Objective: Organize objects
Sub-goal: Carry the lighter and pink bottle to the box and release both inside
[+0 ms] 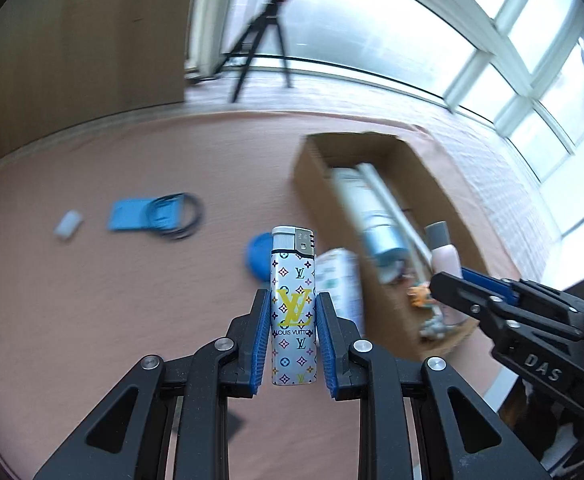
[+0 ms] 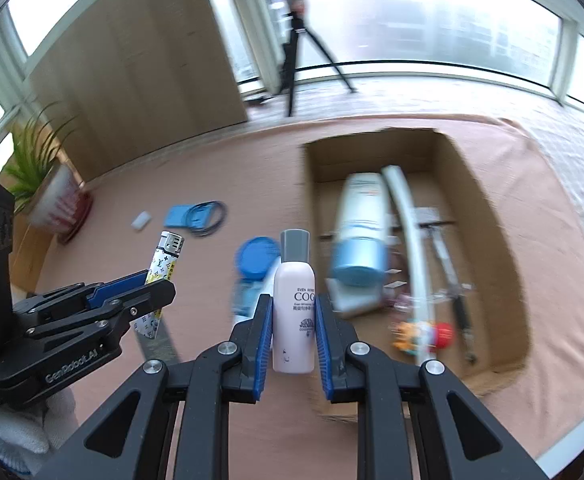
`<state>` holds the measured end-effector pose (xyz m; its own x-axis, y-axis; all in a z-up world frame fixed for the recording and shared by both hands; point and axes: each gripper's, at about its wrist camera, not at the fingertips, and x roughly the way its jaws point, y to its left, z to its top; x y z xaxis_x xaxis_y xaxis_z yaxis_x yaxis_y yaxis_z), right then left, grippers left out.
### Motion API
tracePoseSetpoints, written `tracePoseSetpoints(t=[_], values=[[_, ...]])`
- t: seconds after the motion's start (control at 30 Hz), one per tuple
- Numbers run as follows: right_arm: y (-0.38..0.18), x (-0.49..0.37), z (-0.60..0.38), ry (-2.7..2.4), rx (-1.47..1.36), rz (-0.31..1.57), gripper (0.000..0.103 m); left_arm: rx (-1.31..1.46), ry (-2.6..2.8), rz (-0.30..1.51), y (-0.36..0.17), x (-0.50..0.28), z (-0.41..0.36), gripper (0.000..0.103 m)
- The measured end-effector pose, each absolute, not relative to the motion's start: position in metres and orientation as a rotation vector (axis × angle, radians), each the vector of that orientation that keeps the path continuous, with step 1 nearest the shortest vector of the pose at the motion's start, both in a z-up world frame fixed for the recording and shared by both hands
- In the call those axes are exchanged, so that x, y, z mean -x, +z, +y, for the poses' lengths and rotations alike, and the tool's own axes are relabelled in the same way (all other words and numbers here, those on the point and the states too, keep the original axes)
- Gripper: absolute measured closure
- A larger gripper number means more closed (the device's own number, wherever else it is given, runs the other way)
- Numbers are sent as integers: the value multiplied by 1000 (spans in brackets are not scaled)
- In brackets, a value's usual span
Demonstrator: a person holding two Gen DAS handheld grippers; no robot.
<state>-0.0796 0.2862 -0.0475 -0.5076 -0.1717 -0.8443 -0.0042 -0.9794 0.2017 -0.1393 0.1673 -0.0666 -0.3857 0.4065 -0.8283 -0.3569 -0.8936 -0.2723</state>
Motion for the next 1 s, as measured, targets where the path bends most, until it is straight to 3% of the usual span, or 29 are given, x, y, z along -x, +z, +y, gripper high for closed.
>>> tracePoseSetpoints(t=[0.47, 0.9, 0.93, 1.0], values=[[-63, 70, 364, -2689, -1581, -396, 84, 1366, 2162, 52, -75, 128, 268, 79], [-78, 76, 376, -2665, -1622, -387, 84, 1408, 2166, 73, -89, 134, 280, 78], [-77, 77, 376, -2671, -1616, -384, 84, 1416, 2164, 62, -88, 135, 279, 77], [-77, 77, 377, -2675, -1615, -385, 83, 1433, 2159, 53, -87, 138, 276, 56]])
